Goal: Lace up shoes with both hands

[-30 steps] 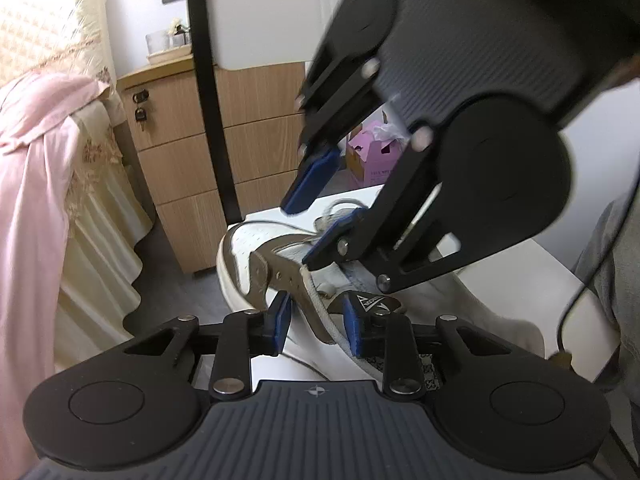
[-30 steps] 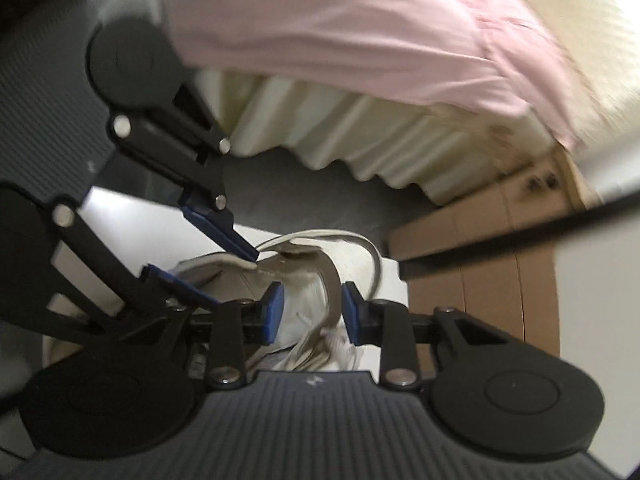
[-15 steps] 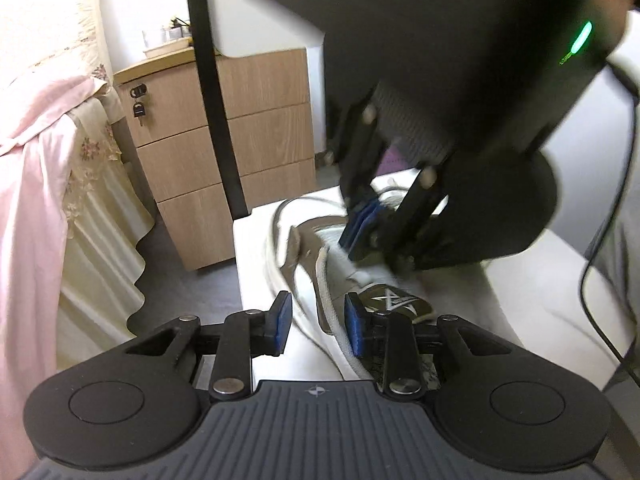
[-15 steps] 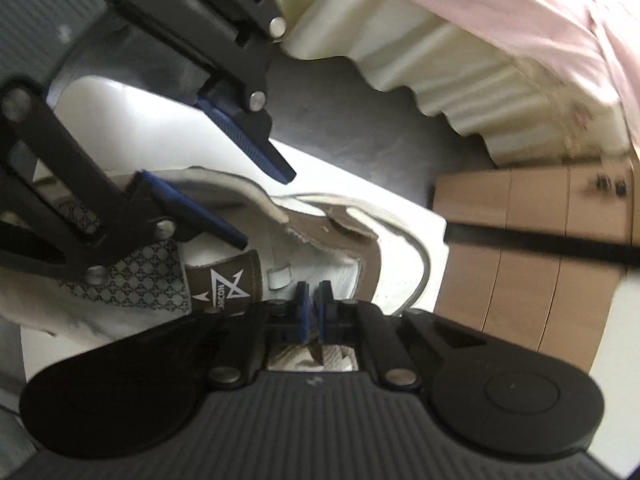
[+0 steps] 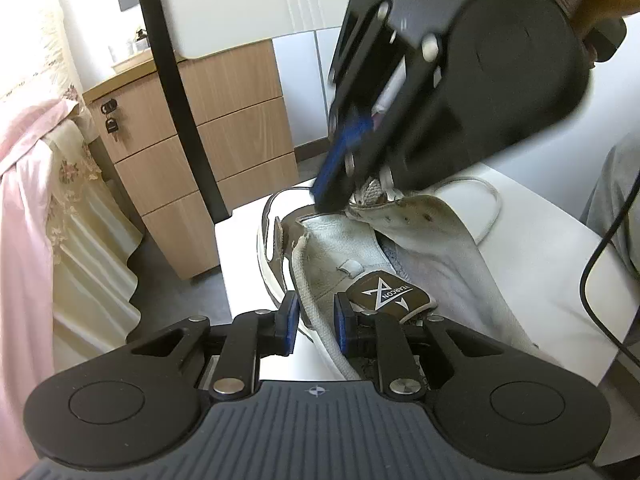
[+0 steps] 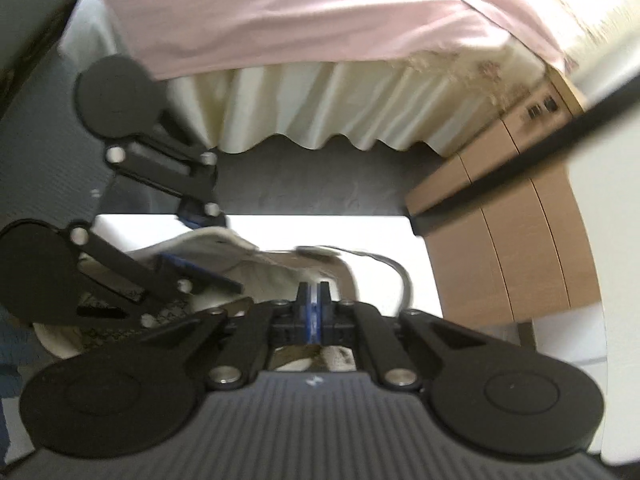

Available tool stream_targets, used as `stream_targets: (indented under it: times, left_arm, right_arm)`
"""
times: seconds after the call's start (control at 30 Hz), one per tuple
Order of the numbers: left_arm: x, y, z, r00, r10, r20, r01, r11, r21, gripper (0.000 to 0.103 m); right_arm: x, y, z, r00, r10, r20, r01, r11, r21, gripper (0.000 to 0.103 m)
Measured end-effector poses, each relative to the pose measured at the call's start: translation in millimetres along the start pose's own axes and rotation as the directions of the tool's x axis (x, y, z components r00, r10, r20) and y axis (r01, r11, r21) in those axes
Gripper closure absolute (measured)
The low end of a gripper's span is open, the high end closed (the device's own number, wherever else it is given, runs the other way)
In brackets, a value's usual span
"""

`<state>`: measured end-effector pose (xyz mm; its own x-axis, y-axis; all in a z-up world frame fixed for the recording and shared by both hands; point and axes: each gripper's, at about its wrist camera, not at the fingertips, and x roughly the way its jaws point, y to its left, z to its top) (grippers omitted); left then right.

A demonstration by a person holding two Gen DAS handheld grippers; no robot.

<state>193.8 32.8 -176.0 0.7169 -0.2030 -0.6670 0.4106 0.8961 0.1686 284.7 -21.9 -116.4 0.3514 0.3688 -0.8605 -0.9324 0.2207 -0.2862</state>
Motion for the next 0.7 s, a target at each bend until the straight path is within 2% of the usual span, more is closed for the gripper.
stream_targets:
  times: [0.1,0.17,0.23,0.33,0.4,0.5,0.57,0.7]
  left_arm:
    - [1,-1,1,1.0,0.004,0.001,-0.004,1.0,0.008,0.082]
    - [1,-1,0,1.0,0.004,0.002,-0.004,1.0,0.012,0.082]
    - [1,0,1,1.0,-0.001,0.002,0.001,1.0,0.008,0.082]
    - [0,2,0,1.0,-0.011,0.003,0.011,1.0,-0.001,0.082]
    - [0,2,0,1.0,-0.011,0.006,0.011,1.0,0.005,0.082]
    - [0,2,0,1.0,-0.013,0.011,0.013,1.0,0.007,0.082]
    - [0,2,-1,1.0,-0.015,0.014,0.015,1.0,0.004,0.082]
    - [2,3,0,1.0,-0.023,0.012,0.023,1.0,0.005,0.082]
  right_arm:
    - [-11,-22,-3,0.998,0.014,0.054,-0.018,0.997,0.071,0.097]
    - [-14,-28,-3,0.998,0.036,0.058,-0.04,0.997,0.064,0.078]
    - [-11,-26,-2,0.998,0.056,0.023,-0.056,0.998,0.02,0.075]
    - [-8,-15,-1,0.993,0.115,-0.001,-0.115,0.992,-0.059,0.075]
    - [2,-8,0,0.994,0.106,-0.038,-0.11,0.988,-0.105,0.076]
    - [18,-7,2,0.992,0.107,-0.069,-0.114,0.989,-0.097,0.077]
    - [27,-7,2,0.991,0.101,-0.086,-0.108,0.99,-0.092,0.091]
    - [31,-8,-2,0.991,0.103,-0.09,-0.108,0.993,-0.051,0.1]
